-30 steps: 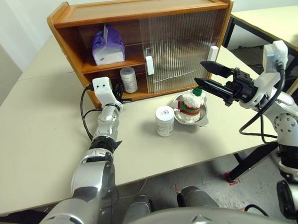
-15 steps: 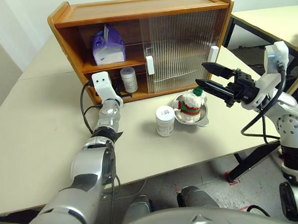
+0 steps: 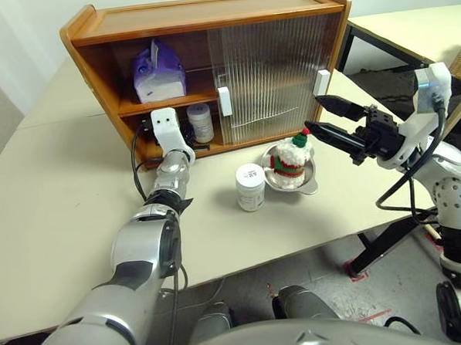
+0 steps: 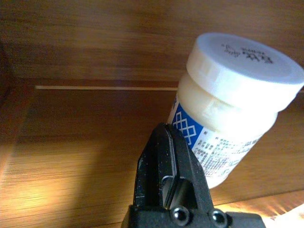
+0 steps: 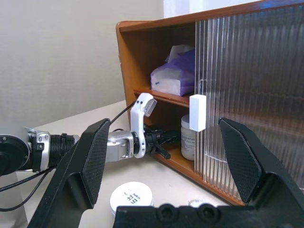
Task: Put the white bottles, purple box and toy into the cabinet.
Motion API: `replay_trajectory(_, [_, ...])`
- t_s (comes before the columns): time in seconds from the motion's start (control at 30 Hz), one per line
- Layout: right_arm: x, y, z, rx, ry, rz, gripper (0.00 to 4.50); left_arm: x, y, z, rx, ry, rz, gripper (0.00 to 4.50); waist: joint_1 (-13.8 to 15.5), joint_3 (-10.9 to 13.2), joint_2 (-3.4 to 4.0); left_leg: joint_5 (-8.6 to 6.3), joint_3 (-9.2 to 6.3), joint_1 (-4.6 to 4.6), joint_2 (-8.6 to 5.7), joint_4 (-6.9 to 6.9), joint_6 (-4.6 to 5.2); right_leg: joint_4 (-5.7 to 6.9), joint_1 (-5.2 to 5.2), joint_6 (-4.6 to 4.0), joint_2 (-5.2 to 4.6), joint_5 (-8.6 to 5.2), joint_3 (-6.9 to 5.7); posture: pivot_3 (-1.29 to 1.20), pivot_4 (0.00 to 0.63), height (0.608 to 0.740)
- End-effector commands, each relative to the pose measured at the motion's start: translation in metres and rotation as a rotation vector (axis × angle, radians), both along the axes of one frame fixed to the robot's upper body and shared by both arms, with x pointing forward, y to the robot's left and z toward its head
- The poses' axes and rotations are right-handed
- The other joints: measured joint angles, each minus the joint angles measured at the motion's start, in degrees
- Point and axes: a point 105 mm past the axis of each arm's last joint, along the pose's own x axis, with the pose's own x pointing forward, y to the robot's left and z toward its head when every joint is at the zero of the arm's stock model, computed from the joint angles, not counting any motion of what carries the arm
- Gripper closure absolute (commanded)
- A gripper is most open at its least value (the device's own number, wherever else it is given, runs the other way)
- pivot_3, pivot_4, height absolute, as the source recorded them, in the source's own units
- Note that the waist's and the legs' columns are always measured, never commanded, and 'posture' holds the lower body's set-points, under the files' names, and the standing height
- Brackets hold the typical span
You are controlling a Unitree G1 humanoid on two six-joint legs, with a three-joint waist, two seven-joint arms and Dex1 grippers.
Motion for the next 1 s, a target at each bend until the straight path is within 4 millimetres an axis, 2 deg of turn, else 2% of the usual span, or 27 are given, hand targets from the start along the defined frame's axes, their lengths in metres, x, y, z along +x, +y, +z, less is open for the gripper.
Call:
replay_trajectory(0.03, [-0.003, -0.003, 0.004, 0.003, -0.01, -0.007, 0.0, 0.002, -0.011, 0.0, -0.007, 0.02, -0.045, 4.47, -0.3, 0.0, -0.01, 0.0, 0.0, -0.01, 0.0, 0.0, 0.0, 0.0, 0.0, 0.0, 0.0, 0.0, 0.0, -0.27, 0.0, 0.74])
replay_trajectory(0.27, [-0.003, -0.004, 0.005, 0.002, -0.013, -0.015, 0.0, 0.004, -0.011, 0.003, -0.001, 0.017, -0.044, 4.47, -1.6, 0.0, -0.03, -0.02, 0.01, -0.03, -0.01, 0.0, 0.02, -0.03, -0.01, 0.04, 0.01, -0.02, 0.0, -0.27, 0.0, 0.74])
replay_trajectory(0.47, [-0.001, -0.002, 0.004, 0.006, -0.013, -0.013, 0.0, 0.002, 0.002, 0.004, -0.006, -0.007, -0.007, 4.47, -2.2, 0.0, -0.04, -0.03, 0.02, -0.05, -0.04, 0.0, 0.02, -0.07, -0.01, 0.06, 0.01, -0.03, -0.01, -0.26, 0.0, 0.74])
replay_trajectory(0.7, [-0.001, 0.001, 0.003, 0.015, -0.009, -0.004, 0.0, -0.01, 0.018, -0.002, -0.01, -0.064, 0.004, 4.47, -2.4, 0.0, -0.04, -0.05, 0.02, -0.05, -0.03, -0.02, 0.02, -0.08, -0.02, 0.07, 0.06, -0.04, -0.02, -0.25, 0.0, 0.74])
replay_trajectory(0.8, [-0.001, 0.002, 0.002, 0.019, -0.006, 0.001, 0.0, -0.018, 0.016, -0.003, -0.045, -0.101, -0.068, 4.47, -2.4, 0.0, -0.04, -0.05, 0.02, -0.07, -0.04, -0.02, 0.02, -0.08, -0.02, 0.07, 0.07, -0.04, -0.03, -0.24, 0.0, 0.74])
replay_trajectory(0.97, [0.0, 0.004, 0.0, 0.022, 0.001, 0.015, 0.0, -0.045, 0.008, 0.004, -0.09, -0.183, -0.298, 4.47, -2.0, 0.0, -0.04, -0.1, 0.07, -0.15, -0.06, 0.01, -0.05, -0.09, -0.08, 0.06, 0.11, -0.05, -0.05, -0.22, 0.0, 0.74])
replay_trajectory(1.0, [0.0, 0.004, 0.0, 0.023, 0.002, 0.02, 0.0, -0.054, 0.007, 0.008, -0.093, -0.198, -0.364, 4.11, -1.9, 0.0, -0.05, -0.13, 0.14, -0.17, -0.06, 0.03, -0.11, -0.08, -0.09, 0.04, 0.13, -0.05, -0.07, -0.21, 0.0, 0.74])
